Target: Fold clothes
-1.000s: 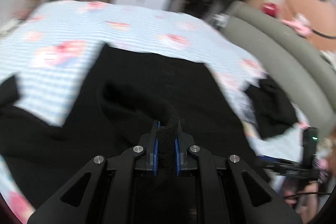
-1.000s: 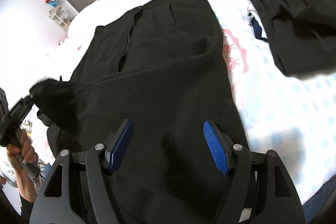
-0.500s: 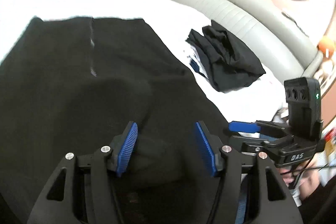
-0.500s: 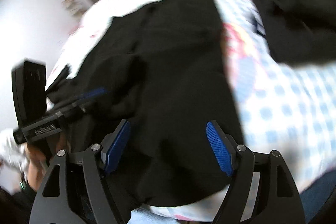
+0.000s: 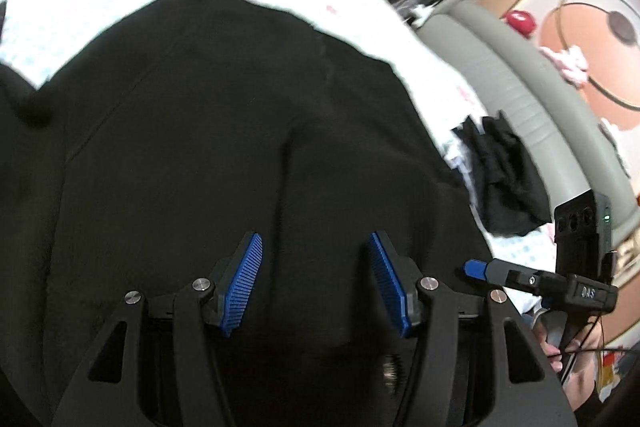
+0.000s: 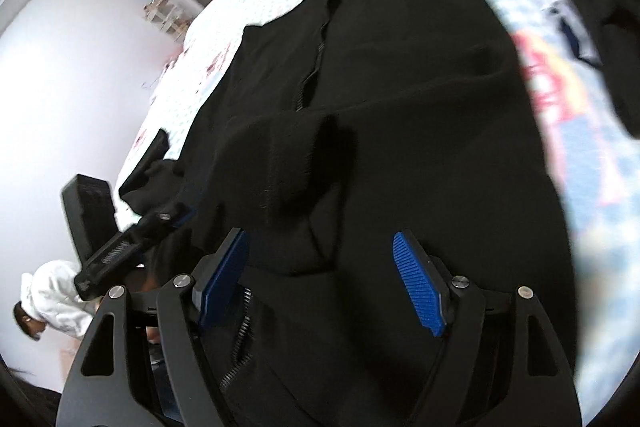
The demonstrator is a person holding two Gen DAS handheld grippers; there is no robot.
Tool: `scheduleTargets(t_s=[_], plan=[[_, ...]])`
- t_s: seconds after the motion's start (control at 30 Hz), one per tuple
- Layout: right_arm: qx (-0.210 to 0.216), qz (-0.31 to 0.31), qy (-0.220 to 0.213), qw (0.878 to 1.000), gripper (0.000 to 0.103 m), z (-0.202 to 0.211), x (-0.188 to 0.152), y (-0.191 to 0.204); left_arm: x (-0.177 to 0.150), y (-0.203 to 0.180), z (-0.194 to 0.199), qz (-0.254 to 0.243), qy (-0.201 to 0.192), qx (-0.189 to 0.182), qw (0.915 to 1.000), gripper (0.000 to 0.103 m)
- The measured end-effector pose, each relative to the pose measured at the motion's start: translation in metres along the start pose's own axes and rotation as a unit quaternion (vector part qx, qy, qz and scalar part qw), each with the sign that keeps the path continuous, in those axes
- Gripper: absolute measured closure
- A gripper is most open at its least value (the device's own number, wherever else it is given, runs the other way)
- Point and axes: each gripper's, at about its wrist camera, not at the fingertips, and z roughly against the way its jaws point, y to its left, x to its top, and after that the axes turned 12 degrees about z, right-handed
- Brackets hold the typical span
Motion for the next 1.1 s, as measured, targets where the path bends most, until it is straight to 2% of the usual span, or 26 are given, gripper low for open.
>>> scheduleTargets(t_s=[0.1,0.13,0.17,0.2,0.23,0.3,0.33,0.4,0.5,0.57,0.67,0.73,0.77,0.83,0.87,0.93,1.03,1.1], plan=[[-0.012,0.034,0.021,0.999,0.027,-0.03,0.003,0.013,-0.001,-0.003,-0.003,-0.007,-0.003,-0.003,1.0,0.044],[-0.018,0.047,0.025,0.998,0.03,-0.039,0.002,0.017,-0.002,-0.005,-0.004,-0.011,-0.005,-0.004,0.9999,0.044],[-0.047,0.054,0.031,0.997,0.039,-0.047,0.0,0.018,-0.002,-0.007,-0.005,-0.015,-0.007,-0.005,0.9999,0.044],[-0.063,0.047,0.031,0.996,0.056,-0.048,-0.003,0.015,-0.003,-0.009,-0.005,-0.019,-0.008,-0.006,0.9998,0.044],[-0.076,0.039,0.031,0.996,0.059,-0.049,-0.005,0.012,-0.004,-0.011,-0.005,-0.022,-0.01,-0.007,0.9997,0.044],[-0.063,0.02,0.011,0.998,0.072,-0.035,-0.007,0.01,-0.006,-0.013,-0.003,-0.025,-0.011,-0.016,0.9995,0.044],[-0.071,0.024,0.005,0.997,0.076,-0.028,-0.007,0.012,-0.007,-0.013,-0.003,-0.023,-0.01,-0.023,0.9994,0.044],[-0.11,0.045,-0.013,0.993,0.079,-0.01,-0.008,0.02,-0.008,-0.013,-0.007,-0.021,0.0,-0.022,0.9995,0.044],[-0.136,0.044,-0.042,0.989,0.079,0.015,-0.01,0.019,-0.01,-0.01,-0.02,-0.03,0.03,0.014,0.999,0.041],[-0.125,0.02,-0.037,0.991,0.074,0.02,-0.015,0.009,-0.013,-0.013,-0.025,-0.041,0.031,0.033,0.9981,0.041],[-0.082,-0.009,-0.035,0.996,0.065,0.023,-0.021,0.003,-0.016,-0.019,-0.019,-0.05,0.009,0.051,0.9974,0.041],[-0.081,-0.019,-0.059,0.995,0.053,0.03,-0.024,0.005,-0.018,-0.025,-0.006,-0.054,-0.027,0.043,0.9973,0.042],[-0.09,-0.025,-0.072,0.993,0.05,0.032,-0.025,0.006,-0.018,-0.028,0.001,-0.057,-0.043,0.029,0.9971,0.042],[-0.197,-0.026,-0.074,0.977,0.043,0.031,-0.025,0.005,-0.019,-0.035,0.011,-0.058,-0.071,0.008,0.9957,0.042],[-0.217,-0.016,-0.06,0.974,0.043,0.025,-0.024,0.004,-0.02,-0.038,0.013,-0.057,-0.079,-0.001,0.9952,0.042],[-0.248,0.008,-0.029,0.968,0.047,0.011,-0.022,0.003,-0.019,-0.041,0.007,-0.055,-0.071,-0.006,0.9959,0.042],[-0.165,-0.014,-0.061,0.984,0.044,0.014,-0.025,0.011,-0.02,-0.037,-0.026,-0.061,-0.015,0.064,0.996,0.041],[-0.143,0.0,-0.049,0.988,0.037,0.006,-0.02,0.018,-0.02,-0.023,-0.039,-0.042,0.011,0.08,0.9959,0.04]])
